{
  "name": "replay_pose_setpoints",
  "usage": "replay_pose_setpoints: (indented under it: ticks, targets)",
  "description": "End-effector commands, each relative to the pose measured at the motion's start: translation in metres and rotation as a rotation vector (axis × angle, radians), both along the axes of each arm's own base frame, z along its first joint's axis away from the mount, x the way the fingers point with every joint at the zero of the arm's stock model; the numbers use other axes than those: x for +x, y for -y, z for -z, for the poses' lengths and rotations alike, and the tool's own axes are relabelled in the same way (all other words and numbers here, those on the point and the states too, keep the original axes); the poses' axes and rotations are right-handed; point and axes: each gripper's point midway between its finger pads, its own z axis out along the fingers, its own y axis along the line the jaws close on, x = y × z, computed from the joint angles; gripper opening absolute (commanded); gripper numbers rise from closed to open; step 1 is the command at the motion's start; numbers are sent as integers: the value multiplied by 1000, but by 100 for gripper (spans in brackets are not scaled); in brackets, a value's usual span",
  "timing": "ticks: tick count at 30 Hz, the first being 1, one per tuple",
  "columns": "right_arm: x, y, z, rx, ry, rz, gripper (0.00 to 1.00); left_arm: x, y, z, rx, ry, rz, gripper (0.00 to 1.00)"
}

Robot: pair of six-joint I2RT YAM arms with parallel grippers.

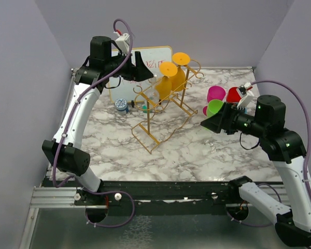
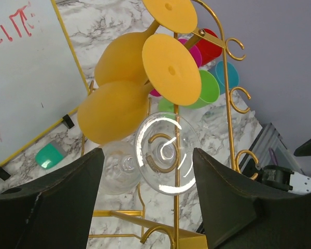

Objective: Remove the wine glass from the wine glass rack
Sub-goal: Pick up the wine glass from the wine rack.

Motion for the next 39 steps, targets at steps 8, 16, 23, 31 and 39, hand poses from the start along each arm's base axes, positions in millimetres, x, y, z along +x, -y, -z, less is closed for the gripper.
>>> replay_pose_setpoints:
  ticks: [8, 16, 23, 31, 39]
  targets:
    - [-2, 1, 6, 1, -17, 13, 75, -1, 5, 5, -28, -9, 54, 61]
    - [-2, 3, 6, -4, -16, 24, 75, 1, 7, 11, -28, -22, 64, 49]
    - [-2, 5, 11, -6, -29, 35, 75, -3, 6, 10, -26, -16, 67, 38]
    - [-1, 8, 15, -19, -44, 59, 75, -3, 6, 11, -22, -10, 70, 13]
    - [1, 10, 21, -33, -59, 75, 75, -1, 4, 8, -18, 3, 60, 0]
